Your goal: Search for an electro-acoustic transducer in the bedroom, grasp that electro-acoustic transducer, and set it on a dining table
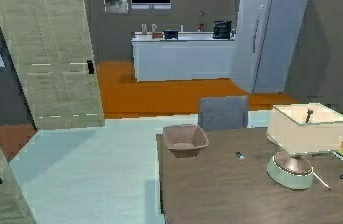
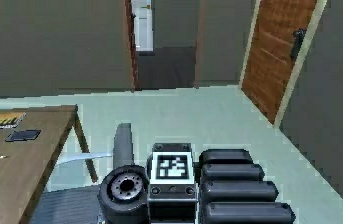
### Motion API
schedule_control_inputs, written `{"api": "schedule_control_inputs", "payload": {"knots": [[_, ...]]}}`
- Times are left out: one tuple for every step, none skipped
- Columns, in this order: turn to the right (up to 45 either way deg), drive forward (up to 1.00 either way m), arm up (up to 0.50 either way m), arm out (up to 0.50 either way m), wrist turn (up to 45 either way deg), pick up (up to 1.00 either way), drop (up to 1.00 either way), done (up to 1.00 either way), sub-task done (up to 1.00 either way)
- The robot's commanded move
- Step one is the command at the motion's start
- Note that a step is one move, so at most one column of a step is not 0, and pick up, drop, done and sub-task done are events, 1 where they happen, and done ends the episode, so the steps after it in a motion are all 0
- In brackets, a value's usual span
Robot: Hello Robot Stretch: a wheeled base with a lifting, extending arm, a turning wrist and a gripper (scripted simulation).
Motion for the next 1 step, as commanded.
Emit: {"api": "schedule_control_inputs", "payload": {"knots": [[-45.0, 0.0, 0.0, 0.0, 0.0, 0.0, 0.0, 0.0, 0.0]]}}
